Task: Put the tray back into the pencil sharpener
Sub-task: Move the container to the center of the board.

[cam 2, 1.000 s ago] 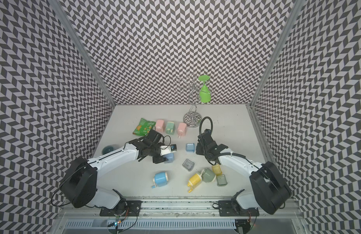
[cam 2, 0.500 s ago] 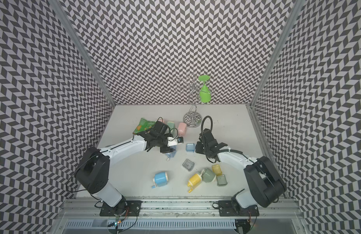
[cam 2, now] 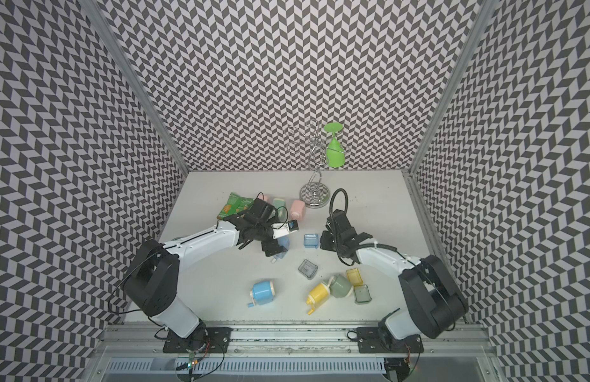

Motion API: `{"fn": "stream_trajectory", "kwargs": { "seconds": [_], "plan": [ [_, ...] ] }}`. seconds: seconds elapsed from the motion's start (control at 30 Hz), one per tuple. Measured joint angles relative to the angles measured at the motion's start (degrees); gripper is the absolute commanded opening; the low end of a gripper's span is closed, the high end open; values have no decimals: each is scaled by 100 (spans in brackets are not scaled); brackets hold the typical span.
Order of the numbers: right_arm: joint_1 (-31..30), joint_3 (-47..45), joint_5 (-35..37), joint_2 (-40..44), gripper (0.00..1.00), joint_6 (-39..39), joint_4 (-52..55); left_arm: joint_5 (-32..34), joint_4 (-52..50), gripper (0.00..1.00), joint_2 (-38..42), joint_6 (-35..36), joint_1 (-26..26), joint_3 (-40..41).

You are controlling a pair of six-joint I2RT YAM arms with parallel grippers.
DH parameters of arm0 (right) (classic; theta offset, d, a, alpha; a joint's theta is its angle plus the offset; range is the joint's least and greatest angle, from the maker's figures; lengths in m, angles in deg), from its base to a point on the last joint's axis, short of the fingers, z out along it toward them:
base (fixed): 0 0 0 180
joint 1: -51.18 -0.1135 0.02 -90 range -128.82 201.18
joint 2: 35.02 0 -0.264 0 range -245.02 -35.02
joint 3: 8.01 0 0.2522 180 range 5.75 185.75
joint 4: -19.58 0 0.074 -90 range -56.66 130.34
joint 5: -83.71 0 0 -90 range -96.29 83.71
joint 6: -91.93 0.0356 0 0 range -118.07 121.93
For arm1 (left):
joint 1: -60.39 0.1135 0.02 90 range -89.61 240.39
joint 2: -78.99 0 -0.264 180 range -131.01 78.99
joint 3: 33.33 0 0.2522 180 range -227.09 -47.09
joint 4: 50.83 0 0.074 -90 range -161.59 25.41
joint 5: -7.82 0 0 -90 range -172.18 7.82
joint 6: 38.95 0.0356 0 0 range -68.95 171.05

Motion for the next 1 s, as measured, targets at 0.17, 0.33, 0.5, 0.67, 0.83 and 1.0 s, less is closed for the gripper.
{"fn": "stream_trajectory", "kwargs": {
  "seconds": [0.17,0.33,0.5,0.67,0.83,1.0],
  "plan": [
    [4,0,2,26,39,-22,0,4,35,96,293,-452,0,291],
    [4,0,0,48,39,-28,-2,103,127,97,415,-903,0,529],
    [4,0,2,50,39,-39,2,168,186,91,409,-1176,17,599],
    [4,0,2,59,40,-42,4,151,306,84,354,-1259,109,601],
    [-9,0,-70,66,43,-195,11,120,319,78,210,-1180,181,610],
    [-249,2,-221,146,45,-651,79,120,304,68,129,-1010,216,660]
  ]
}}
